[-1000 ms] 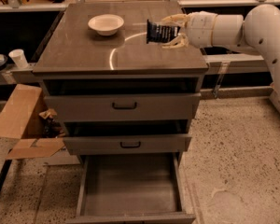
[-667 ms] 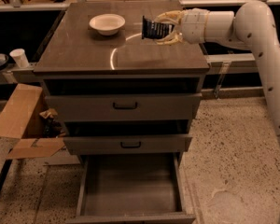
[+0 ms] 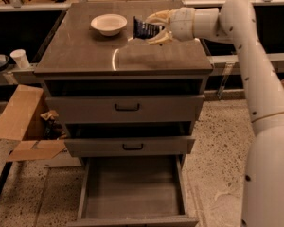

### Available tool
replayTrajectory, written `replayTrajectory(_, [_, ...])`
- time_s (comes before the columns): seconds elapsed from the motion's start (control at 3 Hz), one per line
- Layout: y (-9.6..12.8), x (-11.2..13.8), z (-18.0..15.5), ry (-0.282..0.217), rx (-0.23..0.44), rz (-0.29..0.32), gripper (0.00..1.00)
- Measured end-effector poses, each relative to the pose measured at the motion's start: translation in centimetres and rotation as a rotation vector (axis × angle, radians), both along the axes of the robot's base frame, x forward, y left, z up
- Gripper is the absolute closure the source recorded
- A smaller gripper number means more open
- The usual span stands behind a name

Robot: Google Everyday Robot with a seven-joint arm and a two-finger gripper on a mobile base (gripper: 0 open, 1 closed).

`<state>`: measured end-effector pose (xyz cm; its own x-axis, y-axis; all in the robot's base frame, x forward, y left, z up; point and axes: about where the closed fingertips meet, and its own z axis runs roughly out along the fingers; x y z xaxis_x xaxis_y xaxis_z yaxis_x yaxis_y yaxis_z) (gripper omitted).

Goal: Pick rxbar blueberry from bottom drawer and place on counter

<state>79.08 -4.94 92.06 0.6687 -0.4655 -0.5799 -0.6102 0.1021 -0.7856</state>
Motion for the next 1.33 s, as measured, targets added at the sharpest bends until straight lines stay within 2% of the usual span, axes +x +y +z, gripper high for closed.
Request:
replayTrajectory(0.33, [0.4,1.1,-1.1,0.047,-0.005,-0.004,0.59])
replayTrajectory(1.0, [0.5,2.3,-2.5,0.101,-0.013,-0.018,0.12])
replayTrajectory(1.33, [0.0,2.7,-3.2,0.117,-0.014,-0.026,0.0])
